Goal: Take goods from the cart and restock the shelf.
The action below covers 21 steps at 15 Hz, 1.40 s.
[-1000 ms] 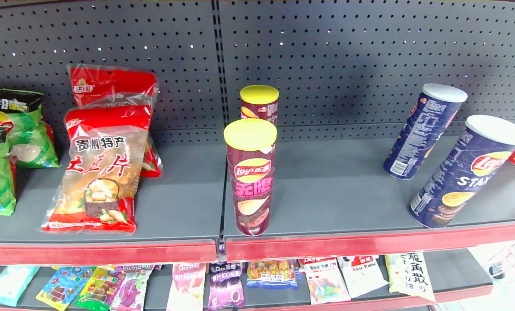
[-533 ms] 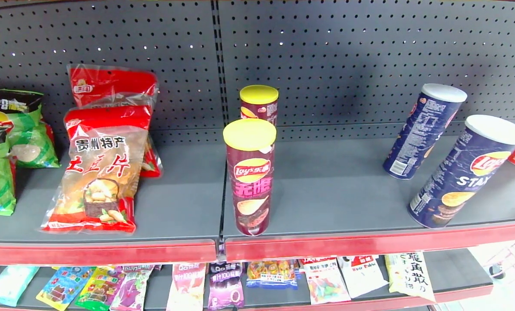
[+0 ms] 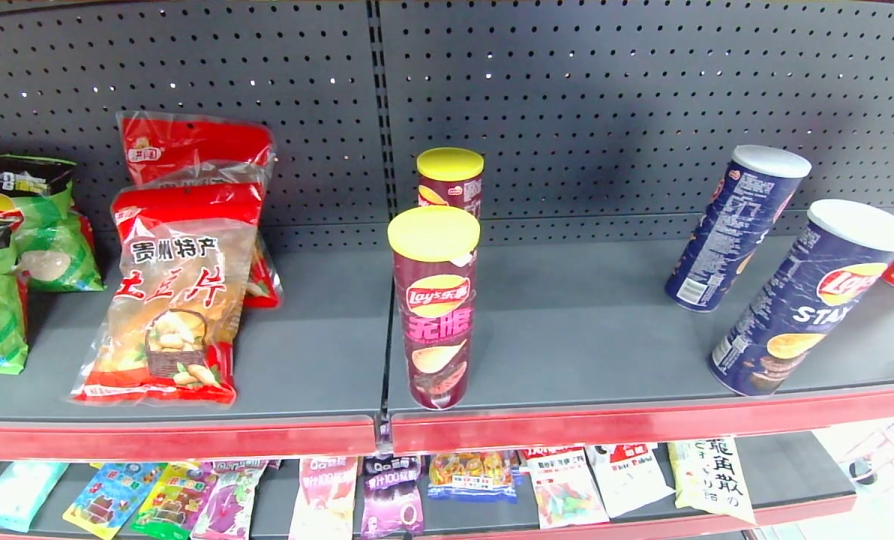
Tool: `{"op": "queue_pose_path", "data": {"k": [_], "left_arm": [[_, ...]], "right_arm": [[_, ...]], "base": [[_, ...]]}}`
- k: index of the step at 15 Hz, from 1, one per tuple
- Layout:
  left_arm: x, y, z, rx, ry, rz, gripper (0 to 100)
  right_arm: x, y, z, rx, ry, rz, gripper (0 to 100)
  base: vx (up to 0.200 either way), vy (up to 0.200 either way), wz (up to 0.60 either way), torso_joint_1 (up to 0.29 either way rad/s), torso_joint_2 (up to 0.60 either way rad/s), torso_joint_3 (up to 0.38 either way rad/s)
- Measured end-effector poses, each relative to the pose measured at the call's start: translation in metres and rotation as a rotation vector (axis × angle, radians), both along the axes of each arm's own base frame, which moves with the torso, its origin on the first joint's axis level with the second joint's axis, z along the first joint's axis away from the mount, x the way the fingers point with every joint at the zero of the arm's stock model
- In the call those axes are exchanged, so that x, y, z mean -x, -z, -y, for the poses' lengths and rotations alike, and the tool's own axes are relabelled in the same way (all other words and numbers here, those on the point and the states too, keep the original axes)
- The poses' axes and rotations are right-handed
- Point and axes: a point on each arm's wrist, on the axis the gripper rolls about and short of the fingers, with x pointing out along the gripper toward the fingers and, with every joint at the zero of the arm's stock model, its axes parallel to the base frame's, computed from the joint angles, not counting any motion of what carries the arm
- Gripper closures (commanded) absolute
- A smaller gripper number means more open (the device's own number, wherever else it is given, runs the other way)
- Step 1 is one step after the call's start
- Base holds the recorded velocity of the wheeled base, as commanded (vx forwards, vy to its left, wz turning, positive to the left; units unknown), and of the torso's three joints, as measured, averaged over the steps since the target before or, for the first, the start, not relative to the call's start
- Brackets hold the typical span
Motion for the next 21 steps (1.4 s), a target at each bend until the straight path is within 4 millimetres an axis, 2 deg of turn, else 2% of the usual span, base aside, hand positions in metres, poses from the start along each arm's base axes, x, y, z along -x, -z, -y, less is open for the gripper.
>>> {"op": "queue_pose_path", "data": {"k": [4,8,13,21], "left_arm": [[0.0003,0.0004,0.0,-0.009,-0.001,0.005,0],[0.0004,0.0005,0.0,-0.009,-0.001,0.004,0],[0.0004,0.0003,0.0,-0.009,0.0,0.005,0],[0.0004,0.0004,0.0,-0.008,0.0,0.005,0]], "right_arm": [[0.001,0.0012,0.0,-0.001,0.0,0.013,0],[0.0011,0.0015,0.0,0.002,0.001,0.014,0],[0.0012,0.0015,0.0,0.001,0.001,0.015,0],[0.0012,0.0016,0.0,0.002,0.001,0.015,0]], "base": [[0.0,0.0,0.0,0.0,0.0,0.0],[-0.2,0.0,0.0,0.008,0.0,0.001],[0.0,0.0,0.0,0.0,0.0,0.0],[0.0,-0.2,0.0,0.007,0.01,-0.001]]}}
